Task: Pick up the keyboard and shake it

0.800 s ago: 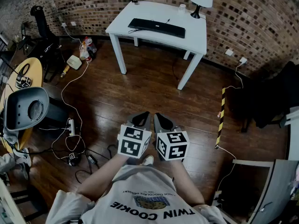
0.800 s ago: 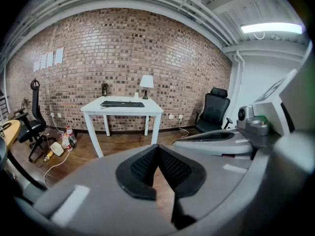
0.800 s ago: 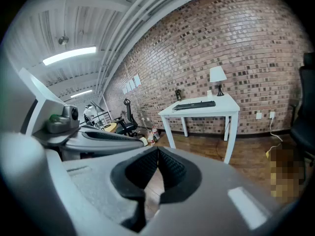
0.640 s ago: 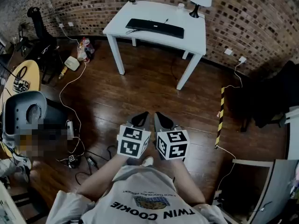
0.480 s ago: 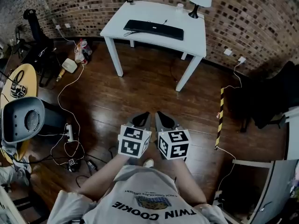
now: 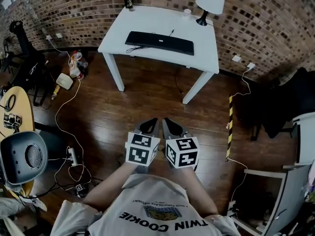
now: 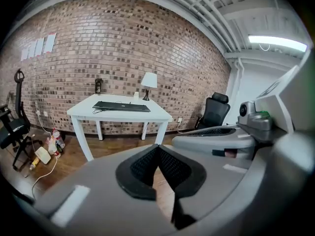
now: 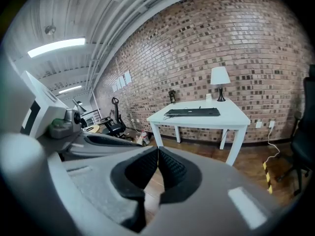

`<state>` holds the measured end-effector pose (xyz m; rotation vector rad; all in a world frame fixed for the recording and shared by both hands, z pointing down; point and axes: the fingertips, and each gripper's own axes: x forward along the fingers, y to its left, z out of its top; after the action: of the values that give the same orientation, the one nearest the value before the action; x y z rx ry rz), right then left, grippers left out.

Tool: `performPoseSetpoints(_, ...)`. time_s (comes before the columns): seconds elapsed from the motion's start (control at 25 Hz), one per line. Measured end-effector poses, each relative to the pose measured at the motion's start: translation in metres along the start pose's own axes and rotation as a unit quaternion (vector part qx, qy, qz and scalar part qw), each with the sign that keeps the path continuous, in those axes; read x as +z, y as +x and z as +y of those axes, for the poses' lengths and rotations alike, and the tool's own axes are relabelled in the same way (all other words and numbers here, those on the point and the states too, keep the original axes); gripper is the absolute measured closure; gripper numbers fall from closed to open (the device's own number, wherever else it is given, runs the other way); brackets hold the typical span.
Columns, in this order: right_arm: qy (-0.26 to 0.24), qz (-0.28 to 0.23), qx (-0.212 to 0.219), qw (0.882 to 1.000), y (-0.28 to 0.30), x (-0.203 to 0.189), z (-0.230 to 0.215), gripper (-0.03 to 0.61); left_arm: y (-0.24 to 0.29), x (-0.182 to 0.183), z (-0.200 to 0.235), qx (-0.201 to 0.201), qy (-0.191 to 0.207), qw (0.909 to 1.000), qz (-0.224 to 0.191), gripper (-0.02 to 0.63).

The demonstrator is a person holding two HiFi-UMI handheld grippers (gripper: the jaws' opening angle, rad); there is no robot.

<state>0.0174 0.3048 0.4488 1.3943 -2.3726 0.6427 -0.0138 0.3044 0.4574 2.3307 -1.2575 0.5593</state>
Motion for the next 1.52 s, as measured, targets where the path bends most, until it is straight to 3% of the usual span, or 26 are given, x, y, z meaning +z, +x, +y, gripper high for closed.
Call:
performPoseSetpoints(0.72, 0.005, 0.000, -0.043, 0.999, 0.102, 0.059, -0.008, 0.576, 0.050, 0.055, 0.097, -0.041, -0.006, 0.9992, -0.004, 0.609)
performPoseSetpoints(1.08, 0.008, 0.005, -0.035, 0.999, 0.153, 0.080, -0.052, 0.576, 0.108, 0.082, 0.126, -0.032, -0.010, 0.9994, 0.002, 0.609)
performPoseSetpoints(1.52, 0.001, 0.023, 0.005, 1.000, 0.235, 0.138, -0.128, 0.575, 0.203, 0.152, 0.170, -0.001, -0.025, 0.9997, 0.006, 0.609)
